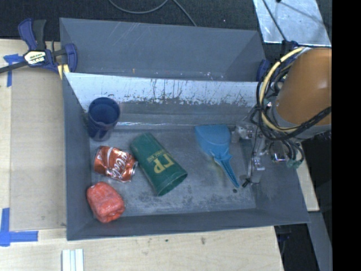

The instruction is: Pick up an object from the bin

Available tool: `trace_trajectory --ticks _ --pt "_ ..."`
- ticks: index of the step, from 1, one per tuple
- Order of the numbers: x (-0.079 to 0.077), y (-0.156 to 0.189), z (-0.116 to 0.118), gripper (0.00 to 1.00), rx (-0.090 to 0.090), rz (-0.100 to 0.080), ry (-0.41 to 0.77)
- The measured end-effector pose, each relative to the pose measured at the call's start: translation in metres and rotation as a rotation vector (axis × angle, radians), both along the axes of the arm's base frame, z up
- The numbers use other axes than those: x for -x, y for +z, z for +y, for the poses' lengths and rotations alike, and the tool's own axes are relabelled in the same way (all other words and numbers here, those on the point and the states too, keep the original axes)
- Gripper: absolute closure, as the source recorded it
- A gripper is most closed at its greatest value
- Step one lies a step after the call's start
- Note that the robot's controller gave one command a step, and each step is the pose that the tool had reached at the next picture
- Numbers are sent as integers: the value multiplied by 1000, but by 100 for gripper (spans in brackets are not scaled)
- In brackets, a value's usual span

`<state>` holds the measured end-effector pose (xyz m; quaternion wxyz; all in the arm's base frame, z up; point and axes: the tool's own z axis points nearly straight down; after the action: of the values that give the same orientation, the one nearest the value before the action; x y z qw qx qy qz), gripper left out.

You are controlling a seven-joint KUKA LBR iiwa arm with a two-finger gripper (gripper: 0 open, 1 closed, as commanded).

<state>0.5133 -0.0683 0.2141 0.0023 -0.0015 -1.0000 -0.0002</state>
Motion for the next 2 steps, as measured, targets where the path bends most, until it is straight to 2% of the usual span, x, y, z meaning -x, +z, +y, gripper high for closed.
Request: trace_trajectory --ticks 1,2 --pt "-1 5 0 0 1 -8 2" --pt "-9 -40 -18 0 1 -12 -75"
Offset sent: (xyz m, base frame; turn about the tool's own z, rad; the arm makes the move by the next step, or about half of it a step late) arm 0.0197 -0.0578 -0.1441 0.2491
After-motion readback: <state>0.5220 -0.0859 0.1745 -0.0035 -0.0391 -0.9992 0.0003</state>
